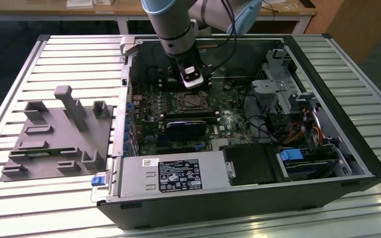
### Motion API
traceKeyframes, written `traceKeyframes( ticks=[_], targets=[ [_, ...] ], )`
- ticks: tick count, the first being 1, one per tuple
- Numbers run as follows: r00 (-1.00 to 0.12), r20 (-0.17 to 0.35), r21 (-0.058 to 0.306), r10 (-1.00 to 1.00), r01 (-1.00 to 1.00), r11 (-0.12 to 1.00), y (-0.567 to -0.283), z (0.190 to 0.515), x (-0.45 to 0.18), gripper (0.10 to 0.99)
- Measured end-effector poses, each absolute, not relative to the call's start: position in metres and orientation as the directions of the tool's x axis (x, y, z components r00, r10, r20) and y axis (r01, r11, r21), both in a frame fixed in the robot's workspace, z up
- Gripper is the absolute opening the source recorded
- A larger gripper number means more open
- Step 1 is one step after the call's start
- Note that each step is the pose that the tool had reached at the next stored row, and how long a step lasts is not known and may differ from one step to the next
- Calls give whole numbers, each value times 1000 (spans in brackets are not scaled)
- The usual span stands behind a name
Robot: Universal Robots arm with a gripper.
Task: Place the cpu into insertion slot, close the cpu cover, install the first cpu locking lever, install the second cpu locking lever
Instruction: 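Install the first cpu locking lever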
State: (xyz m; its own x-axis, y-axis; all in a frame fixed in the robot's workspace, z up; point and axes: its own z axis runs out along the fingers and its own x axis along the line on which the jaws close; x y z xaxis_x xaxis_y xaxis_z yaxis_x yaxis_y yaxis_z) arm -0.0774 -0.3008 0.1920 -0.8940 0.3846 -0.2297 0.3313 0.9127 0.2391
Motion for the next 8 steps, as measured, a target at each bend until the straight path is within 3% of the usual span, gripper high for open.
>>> traceKeyframes(
  ticks=[8],
  targets=[
    [-894,-230,239,385,331,913,-301,200,-77,102]
  ],
)
